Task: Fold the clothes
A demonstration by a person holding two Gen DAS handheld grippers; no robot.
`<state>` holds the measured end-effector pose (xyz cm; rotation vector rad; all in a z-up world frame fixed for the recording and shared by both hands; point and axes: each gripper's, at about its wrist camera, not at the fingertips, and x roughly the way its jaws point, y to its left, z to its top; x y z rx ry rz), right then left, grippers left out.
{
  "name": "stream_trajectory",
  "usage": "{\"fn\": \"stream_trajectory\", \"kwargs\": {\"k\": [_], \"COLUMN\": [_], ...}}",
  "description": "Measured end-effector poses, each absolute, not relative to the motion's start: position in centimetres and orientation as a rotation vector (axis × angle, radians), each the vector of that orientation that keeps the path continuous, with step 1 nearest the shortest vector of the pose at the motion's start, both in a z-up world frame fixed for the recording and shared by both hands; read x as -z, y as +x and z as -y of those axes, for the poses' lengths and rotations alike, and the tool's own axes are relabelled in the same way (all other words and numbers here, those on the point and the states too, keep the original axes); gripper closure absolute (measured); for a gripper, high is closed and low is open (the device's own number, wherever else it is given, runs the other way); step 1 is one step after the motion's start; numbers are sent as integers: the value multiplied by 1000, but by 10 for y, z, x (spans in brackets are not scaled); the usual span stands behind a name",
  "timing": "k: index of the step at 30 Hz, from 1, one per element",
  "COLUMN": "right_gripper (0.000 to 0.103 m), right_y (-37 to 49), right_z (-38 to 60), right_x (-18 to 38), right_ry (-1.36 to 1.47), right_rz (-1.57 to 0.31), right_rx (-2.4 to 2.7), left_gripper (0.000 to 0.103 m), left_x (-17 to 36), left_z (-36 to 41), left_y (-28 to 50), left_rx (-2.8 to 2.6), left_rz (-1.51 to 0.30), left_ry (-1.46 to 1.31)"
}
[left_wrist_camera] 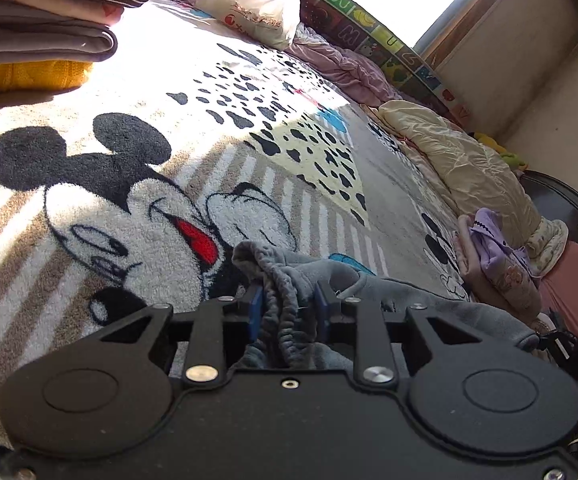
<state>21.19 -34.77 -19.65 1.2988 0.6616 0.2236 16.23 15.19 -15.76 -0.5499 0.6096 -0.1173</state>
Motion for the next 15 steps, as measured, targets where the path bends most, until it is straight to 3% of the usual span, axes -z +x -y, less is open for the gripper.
{"fn": "stream_trajectory", "kwargs": {"k": [2,4,7,10,11,13,14,15], "right_gripper": [82,88,89,89,85,81,65,55], "right_y": [207,195,186,192,195,196,194,193], "right_z": [342,339,334,328,331,349,358,365], "right_x": [163,121,77,78,83,100,108,117], "right_ry": [1150,931,542,196,195,332,417,493], "right_rz": [-579,-479,-470,-596,-636,-673,-668,-663], "right_rx": [-265,-272,-164,-24,1,5,6,7], "left_gripper": [87,87,84,69,59,55,55,55], "left_x": [152,153,159,159,159,160,161,162], "left_z": [-148,-148,-151,-157,-159,-162,-164,-166], "left_y": [160,162,167,167,166,165,165,165], "left_rx": [132,128,84,61,58,54,58,64], "left_rz": [-573,-577,-620,-617,-614,-608,-608,-609], "left_ry": [-524,-522,-536,-567,-581,-609,-629,-651]}}
